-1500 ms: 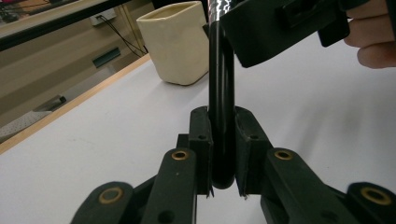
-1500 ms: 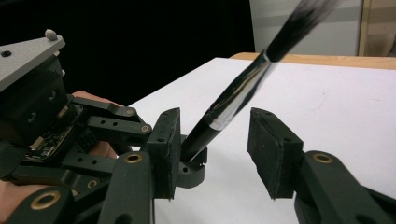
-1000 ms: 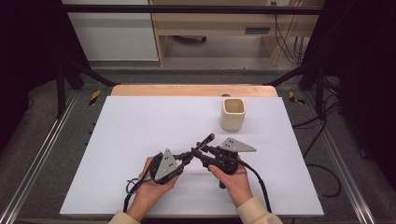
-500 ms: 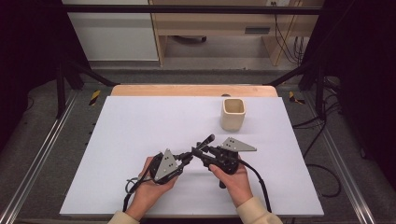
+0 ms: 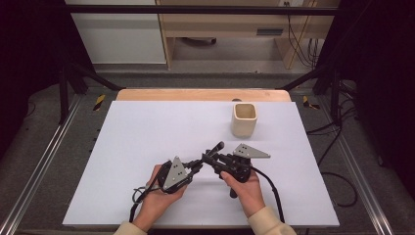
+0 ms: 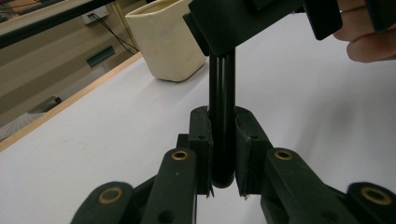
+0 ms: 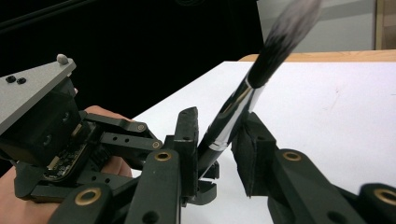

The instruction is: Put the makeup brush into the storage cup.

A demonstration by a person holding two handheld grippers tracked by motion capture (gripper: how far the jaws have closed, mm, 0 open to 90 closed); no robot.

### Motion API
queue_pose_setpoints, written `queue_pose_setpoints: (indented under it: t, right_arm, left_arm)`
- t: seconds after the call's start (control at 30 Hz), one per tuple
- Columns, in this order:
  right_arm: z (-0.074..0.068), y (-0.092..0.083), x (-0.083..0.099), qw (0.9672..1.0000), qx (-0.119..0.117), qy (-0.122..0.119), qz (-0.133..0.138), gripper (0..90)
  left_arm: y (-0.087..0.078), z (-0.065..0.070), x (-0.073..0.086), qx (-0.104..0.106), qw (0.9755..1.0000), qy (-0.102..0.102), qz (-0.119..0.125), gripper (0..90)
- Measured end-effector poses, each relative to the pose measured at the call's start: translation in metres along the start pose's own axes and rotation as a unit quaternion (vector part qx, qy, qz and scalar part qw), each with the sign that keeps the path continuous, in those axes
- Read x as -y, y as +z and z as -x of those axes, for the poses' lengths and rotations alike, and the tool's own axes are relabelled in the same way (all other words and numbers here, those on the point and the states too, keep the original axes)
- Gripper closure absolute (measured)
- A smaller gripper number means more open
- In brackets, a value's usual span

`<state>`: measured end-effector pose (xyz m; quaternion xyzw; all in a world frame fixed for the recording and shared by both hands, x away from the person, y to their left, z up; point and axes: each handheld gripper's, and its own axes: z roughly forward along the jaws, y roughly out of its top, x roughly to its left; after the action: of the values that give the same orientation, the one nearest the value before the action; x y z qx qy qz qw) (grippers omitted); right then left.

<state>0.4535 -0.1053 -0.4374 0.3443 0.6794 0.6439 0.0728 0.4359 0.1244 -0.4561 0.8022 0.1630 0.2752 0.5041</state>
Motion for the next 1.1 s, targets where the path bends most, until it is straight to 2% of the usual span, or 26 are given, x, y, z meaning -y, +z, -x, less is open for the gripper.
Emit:
queue_pose_setpoints:
  t: [0.4, 1.1]
  right_arm:
    - [-0.0013, -0.0001, -0.0001, 0.9999, -0.013, 0.000, 0.000, 76.5]
    - [-0.0035, -0.0011, -0.0010, 0.9998, -0.020, -0.007, 0.000, 78.3]
  left_arm:
    - [0.0009, 0.0005, 0.0007, -0.001, 1.0000, 0.002, -0.002, 78.7]
    - [0.0015, 0.0012, 0.0005, 0.000, 1.0000, 0.005, -0.002, 78.5]
